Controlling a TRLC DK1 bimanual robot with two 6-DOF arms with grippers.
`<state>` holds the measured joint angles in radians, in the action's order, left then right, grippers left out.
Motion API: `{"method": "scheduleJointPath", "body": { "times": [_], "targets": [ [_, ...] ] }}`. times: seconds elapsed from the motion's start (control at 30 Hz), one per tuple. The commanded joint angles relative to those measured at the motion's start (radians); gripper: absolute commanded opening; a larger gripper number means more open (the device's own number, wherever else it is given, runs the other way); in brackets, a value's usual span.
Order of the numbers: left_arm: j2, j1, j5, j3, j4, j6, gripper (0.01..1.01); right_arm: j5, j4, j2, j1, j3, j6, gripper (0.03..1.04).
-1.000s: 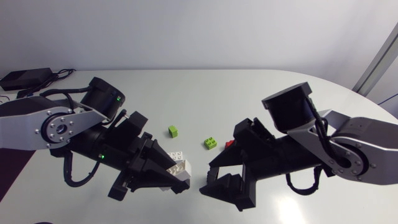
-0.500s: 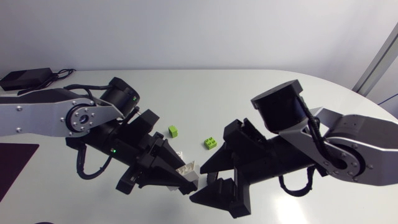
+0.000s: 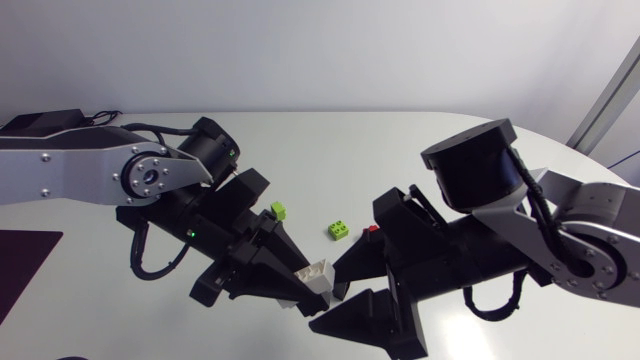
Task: Disassemble duplo
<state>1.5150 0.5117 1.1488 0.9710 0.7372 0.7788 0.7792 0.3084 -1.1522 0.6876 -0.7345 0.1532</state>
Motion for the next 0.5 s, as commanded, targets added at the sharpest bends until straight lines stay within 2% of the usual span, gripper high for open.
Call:
{"method": "scheduleJointPath", "body": {
  "times": [0.0, 0.1, 0.17, 0.37, 0.47],
  "targets": [
    [0.002, 0.008, 0.023, 0.037, 0.022, 0.03, 0.241, 0.011, 0.008, 0.011, 0.006, 0.029, -0.006, 0.79],
    [-0.006, 0.017, 0.028, 0.041, 0.03, 0.03, 0.241, 0.019, 0.008, 0.012, 0.006, 0.034, -0.004, 0.74],
    [-0.009, 0.021, 0.028, 0.041, 0.03, 0.03, 0.241, 0.02, 0.008, 0.012, 0.006, 0.037, 0.002, 0.66],
    [-0.021, 0.034, 0.028, 0.043, 0.037, 0.03, 0.241, 0.04, 0.008, 0.023, 0.001, 0.049, 0.025, 0.32],
    [-0.03, 0.036, 0.029, 0.049, 0.05, 0.028, 0.241, 0.06, 0.023, 0.022, -0.007, 0.052, 0.045, 0.3]
  ]
}}
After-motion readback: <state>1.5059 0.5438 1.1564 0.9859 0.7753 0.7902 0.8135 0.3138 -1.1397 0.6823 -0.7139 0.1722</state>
